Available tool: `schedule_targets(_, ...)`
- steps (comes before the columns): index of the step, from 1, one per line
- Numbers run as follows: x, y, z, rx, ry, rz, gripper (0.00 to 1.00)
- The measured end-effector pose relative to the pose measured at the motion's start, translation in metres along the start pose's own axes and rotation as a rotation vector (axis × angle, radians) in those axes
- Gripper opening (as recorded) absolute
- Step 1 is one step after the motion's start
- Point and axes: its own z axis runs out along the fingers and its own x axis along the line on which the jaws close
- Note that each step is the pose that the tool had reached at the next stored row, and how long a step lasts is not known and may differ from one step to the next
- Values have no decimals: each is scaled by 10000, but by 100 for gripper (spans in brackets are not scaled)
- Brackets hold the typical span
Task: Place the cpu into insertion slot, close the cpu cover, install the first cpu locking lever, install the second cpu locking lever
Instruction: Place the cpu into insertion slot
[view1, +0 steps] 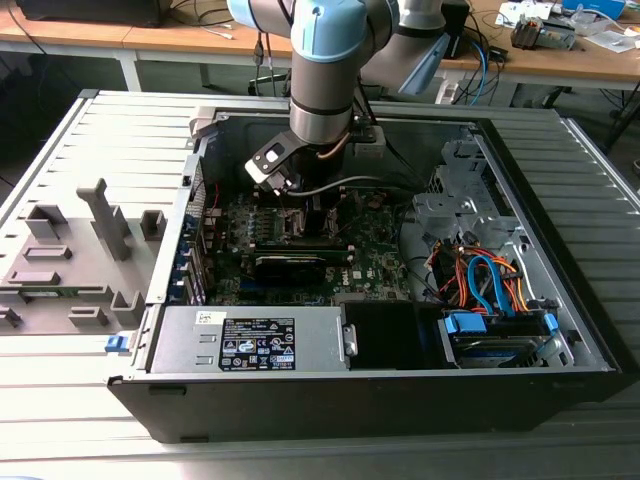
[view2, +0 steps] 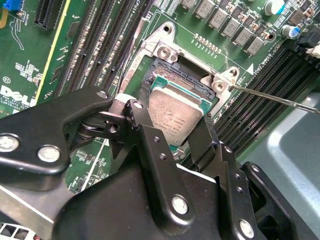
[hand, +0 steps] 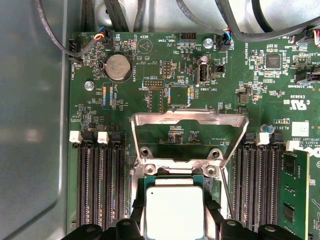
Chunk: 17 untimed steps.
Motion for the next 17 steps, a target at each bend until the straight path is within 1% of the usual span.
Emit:
schedule_targets(4,0,-2,3,-6,-11,2,55)
schedule_targets(7,3,-17,-24,-63,1,0,55)
schedule_targets(10,2,-37,-58,-112,-13,0,55)
schedule_targets(17,-44,-45,-57,-117,-17,2,55)
